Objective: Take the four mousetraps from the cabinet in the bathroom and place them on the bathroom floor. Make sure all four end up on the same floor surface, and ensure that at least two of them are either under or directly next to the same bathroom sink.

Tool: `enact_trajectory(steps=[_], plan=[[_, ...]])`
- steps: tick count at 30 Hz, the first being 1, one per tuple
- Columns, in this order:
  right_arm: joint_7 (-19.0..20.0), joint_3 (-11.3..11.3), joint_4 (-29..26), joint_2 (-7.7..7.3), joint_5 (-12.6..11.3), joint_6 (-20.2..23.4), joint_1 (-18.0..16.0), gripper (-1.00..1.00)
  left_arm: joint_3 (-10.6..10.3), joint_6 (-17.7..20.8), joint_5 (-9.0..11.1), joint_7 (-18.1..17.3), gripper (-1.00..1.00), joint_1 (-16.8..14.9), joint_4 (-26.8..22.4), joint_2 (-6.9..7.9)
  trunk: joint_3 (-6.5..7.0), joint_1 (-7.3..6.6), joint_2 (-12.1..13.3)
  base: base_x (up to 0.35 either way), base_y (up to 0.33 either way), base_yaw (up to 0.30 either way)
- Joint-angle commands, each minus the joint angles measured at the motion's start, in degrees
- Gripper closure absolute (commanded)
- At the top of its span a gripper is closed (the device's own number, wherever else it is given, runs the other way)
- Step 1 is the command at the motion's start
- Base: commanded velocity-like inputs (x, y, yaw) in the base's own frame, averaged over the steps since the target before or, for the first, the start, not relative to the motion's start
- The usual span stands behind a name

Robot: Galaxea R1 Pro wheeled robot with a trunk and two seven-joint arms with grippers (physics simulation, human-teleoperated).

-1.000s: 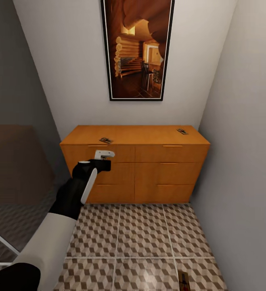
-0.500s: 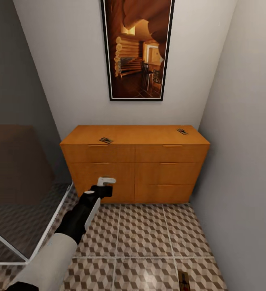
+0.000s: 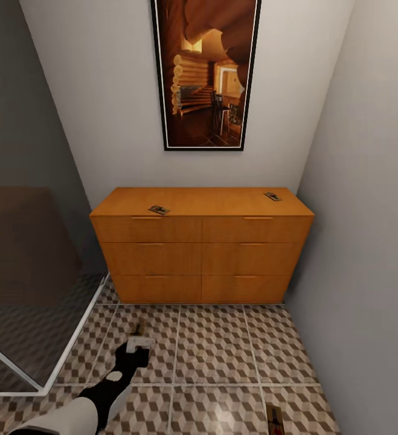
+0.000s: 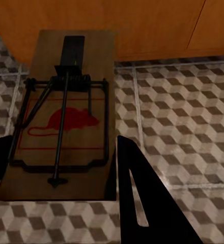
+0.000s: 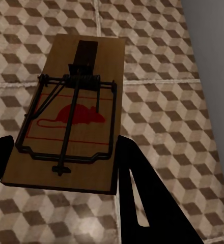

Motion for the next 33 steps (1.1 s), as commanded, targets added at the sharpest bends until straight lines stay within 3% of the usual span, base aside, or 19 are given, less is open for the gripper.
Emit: enact_trajectory(steps=[1, 5, 9, 12, 15, 17, 22, 25, 29, 33], plan=[[0.02, -0.47, 0.0, -0.01, 0.42, -0.24, -0.04, 1.0, -0.64, -5.05, 0.11, 0.48, 1.0, -0.03, 4.08, 0.17, -0.04, -0.01, -0.03, 0.0, 0.0, 0.0], [-0.02, -0.48, -0.18, -0.03, 0.6, -0.32, -0.05, 1.0, -0.64, -14.93, 0.25, 0.47, 1.0, 1.55, 9.48, 0.94, -0.04, -0.01, -0.03, 0.0, 0.0, 0.0], [-0.17, -0.56, -0.99, -0.4, 0.75, -0.19, -0.03, 1.0, -0.64, -17.72, 0.28, 0.47, 1.0, 5.18, 10.48, 1.28, -0.04, -0.01, -0.03, 0.0, 0.0, 0.0], [-0.22, -0.58, -6.03, -0.69, 0.81, 0.75, -0.03, 1.0, -0.64, -20.94, 0.34, 0.51, 1.0, 8.1, 10.75, 1.11, -0.04, -0.01, -0.03, 0.0, 0.0, 0.0], [-0.11, -0.61, -13.23, -0.79, 0.75, 5.1, -0.05, 1.0, -0.64, -22.82, 0.4, 0.6, 1.0, 9.88, 10.81, 0.89, -0.04, -0.01, -0.03, 0.0, 0.0, 0.0], [0.1, -0.58, -19.25, -0.82, 0.65, 11.21, -0.04, 1.0, -0.64, -23.51, 0.46, 0.62, 1.0, 10.9, 10.83, 0.82, -0.04, -0.01, -0.03, 0.0, 0.0, 0.0], [2.69, -0.53, -26.26, -0.91, 0.61, 17.37, -0.01, 1.0, -0.58, -23.92, 0.59, 0.67, 1.0, 13.46, 10.84, 1.14, -0.04, -0.01, -0.03, 0.0, 0.0, 0.0], [6.13, -0.46, -26.99, -0.93, 0.7, 17.6, -0.01, 1.0, -0.56, -24.57, 0.68, 0.77, 1.0, 14.25, 10.84, 2.09, -0.04, -0.01, -0.03, 0.0, 0.0, 0.0], [8.99, -0.34, -26.74, -1.05, 0.79, 14.72, 0.0, 1.0, -0.55, -28.16, 0.71, 0.86, 1.0, 15.53, 10.84, 2.64, -0.04, -0.01, -0.03, 0.0, 0.0, 0.0], [9.88, -0.3, -24.46, -2.47, 0.82, 11.43, 0.0, 1.0, -0.55, -29.54, 0.72, 0.9, 1.0, 16.41, 10.81, 2.86, -0.04, -0.01, -0.03, 0.0, 0.0, 0.0]])
